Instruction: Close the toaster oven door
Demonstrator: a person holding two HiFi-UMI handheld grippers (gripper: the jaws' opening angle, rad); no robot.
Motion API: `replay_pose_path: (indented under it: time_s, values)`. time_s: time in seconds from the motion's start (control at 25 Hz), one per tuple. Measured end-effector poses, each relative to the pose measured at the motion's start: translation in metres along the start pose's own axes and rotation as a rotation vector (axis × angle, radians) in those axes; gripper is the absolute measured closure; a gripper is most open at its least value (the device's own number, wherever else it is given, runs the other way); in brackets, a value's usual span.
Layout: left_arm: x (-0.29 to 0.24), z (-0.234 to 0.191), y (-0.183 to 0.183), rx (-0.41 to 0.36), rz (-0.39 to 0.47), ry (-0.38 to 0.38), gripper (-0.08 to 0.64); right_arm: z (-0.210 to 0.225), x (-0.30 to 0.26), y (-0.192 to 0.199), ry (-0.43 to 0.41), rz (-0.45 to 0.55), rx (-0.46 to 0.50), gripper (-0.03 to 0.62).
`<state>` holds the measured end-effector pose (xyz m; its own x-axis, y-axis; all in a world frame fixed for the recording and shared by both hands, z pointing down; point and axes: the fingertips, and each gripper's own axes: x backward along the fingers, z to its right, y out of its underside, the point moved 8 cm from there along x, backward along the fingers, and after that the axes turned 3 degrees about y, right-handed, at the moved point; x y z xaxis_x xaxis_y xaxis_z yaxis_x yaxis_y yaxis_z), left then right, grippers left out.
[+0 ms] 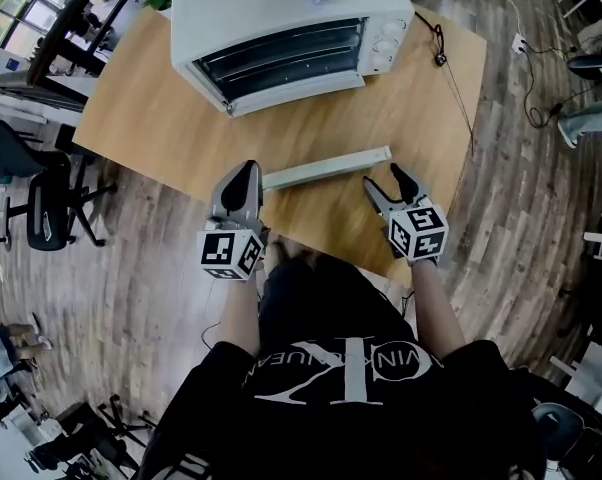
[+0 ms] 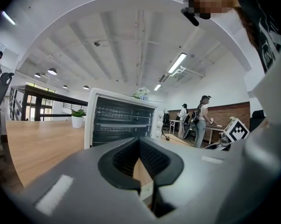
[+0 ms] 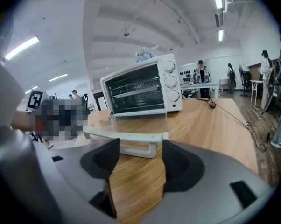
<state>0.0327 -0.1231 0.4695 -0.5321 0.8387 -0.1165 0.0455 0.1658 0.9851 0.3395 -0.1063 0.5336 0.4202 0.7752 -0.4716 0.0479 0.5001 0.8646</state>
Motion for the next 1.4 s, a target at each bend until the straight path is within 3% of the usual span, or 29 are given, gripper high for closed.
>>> replay_pose_path:
  time_s: [0.44,1.04,1.4]
  values:
    - [0.009,0.001,0.001,-0.006,0.001,-0.049,0.549,0.003,-0.016,0.004,-0.017,-0.033,0.013,0.322]
    - [0.016,0.003,0.005,-0.010,-0.008,-0.065,0.549,0.008,-0.031,0.013,0.023,-0.072,0.006,0.324]
    - [0.026,-0.008,0.007,-0.011,-0.018,-0.093,0.549,0.002,-0.037,0.013,0.061,-0.084,0.067,0.342]
